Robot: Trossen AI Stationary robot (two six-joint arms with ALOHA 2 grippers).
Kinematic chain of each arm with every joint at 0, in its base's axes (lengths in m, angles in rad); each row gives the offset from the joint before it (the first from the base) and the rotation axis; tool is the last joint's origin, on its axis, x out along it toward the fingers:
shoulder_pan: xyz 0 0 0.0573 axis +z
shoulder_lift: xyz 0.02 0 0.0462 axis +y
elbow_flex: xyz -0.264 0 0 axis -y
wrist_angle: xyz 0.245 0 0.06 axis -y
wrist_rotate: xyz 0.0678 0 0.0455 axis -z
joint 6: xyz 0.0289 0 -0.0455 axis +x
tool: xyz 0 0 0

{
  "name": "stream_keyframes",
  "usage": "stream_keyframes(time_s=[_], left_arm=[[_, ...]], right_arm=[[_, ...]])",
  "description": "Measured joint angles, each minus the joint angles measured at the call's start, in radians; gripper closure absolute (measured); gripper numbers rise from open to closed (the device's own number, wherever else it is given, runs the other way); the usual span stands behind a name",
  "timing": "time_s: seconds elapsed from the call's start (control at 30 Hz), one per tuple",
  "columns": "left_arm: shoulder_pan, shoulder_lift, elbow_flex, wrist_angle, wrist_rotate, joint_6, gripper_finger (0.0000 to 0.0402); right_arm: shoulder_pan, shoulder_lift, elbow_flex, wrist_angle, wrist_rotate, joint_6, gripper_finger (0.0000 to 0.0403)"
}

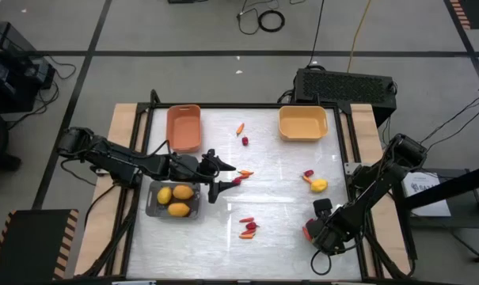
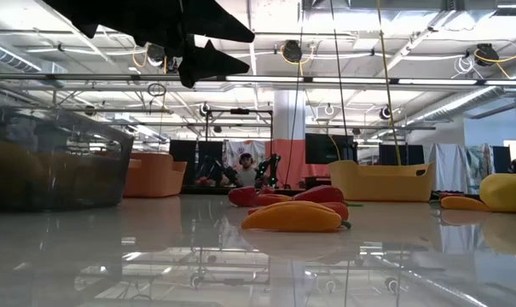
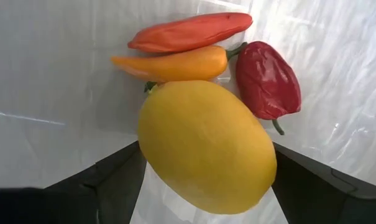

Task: Sort produce into baskets
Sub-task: Put the yellow lemon into the black bin

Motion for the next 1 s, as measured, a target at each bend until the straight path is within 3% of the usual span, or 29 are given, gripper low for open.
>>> stream_keyframes(time_s=[0.2,0.53,0.87,1.0], left_arm=[[0.000,0.000,0.000,0.000,0.000,-0.001,0.0116],[0.000,0.000,0.000,-0.004,0.036,0.000,0.0116],[0.045,-0.136,0.008,-0.062,0.049,0.134,0.0116],[0.079,-0.229,0.008,-0.170,0.049,0.167,0.0116]], right_arm=[[0.000,0.000,0.000,0.003,-0.001,0.000,0.0096],[0.000,0.000,0.024,-0.018,-0.034,0.060,0.0189],[-0.038,-0.002,0.263,-0.241,-0.049,0.028,0.0184],[-0.102,-0.002,0.373,-0.236,0.057,-0.035,0.0184]])
